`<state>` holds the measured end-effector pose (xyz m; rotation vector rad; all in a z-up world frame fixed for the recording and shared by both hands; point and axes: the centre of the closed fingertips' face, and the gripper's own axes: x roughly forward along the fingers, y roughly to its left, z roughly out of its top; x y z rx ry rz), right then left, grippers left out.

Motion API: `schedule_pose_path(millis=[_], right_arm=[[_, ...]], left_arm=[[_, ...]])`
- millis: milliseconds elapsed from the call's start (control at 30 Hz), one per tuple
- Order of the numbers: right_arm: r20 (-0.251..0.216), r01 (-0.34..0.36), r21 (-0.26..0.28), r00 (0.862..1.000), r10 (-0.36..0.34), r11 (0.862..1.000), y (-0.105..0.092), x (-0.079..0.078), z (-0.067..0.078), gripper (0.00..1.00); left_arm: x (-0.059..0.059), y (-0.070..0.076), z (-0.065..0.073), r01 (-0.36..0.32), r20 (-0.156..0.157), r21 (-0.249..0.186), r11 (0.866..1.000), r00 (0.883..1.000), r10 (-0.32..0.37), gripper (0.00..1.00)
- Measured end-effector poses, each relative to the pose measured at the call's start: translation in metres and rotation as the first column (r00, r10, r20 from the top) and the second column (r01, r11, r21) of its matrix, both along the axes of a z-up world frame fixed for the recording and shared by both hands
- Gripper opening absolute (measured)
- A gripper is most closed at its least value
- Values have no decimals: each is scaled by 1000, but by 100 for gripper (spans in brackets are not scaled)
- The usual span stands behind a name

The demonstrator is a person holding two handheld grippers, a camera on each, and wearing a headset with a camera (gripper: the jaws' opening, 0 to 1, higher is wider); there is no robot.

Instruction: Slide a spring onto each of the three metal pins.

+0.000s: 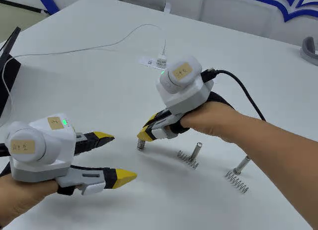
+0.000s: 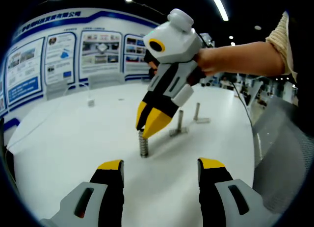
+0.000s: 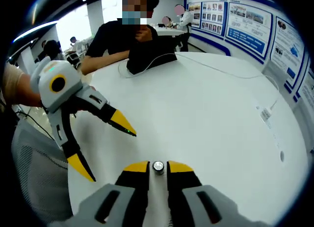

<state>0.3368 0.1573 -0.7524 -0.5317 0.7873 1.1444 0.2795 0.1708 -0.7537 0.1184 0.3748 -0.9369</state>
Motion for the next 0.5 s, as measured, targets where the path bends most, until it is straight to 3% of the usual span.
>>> schedule_pose_path(millis=[500], right_arm=[[30,21,5,999,-21,1000,-20,1,13,16]], left_arm=[[1,-2,1,5,3,3,1000,1000,-5,62]])
